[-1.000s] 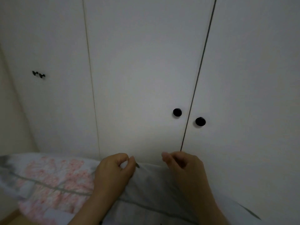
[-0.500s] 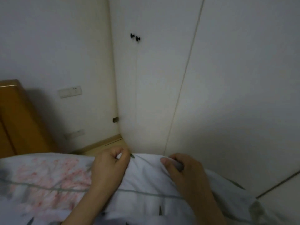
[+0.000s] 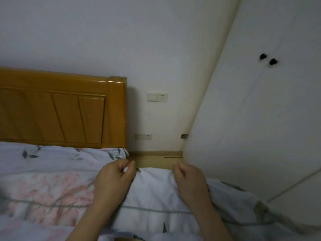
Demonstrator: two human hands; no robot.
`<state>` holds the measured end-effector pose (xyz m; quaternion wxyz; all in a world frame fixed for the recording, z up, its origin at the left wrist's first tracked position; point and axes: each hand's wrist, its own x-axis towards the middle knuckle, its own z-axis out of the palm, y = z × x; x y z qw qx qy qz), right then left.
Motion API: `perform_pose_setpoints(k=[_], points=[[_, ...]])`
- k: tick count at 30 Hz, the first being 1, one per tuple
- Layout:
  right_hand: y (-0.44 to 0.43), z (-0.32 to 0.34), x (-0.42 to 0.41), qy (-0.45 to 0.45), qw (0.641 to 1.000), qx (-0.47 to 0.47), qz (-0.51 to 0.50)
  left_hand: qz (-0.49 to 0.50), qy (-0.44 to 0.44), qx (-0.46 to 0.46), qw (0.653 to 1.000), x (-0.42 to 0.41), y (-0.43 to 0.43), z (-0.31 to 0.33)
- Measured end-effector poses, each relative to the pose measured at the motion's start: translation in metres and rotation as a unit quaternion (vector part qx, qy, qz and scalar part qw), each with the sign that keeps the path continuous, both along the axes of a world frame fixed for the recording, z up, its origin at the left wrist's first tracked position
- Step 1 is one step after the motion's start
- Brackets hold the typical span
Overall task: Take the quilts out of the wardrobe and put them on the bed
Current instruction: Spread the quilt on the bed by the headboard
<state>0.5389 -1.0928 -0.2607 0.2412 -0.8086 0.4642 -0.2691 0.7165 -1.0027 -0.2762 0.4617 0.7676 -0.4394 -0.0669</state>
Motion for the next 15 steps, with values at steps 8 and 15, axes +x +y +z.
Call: perform_pose_setpoints(k=[8, 15], points=[[-0.049, -0.017, 0.1, 0.015, 0.993, 0.046, 0.111, 0.123, 0.003, 0.05, 0.991, 0.071, -0.005, -0.023], [-0.122, -0.028, 0.163, 0.036, 0.977, 0.063, 0.2, 0.218, 0.014, 0.081, 0.972, 0.101, -0.048, -0.032]])
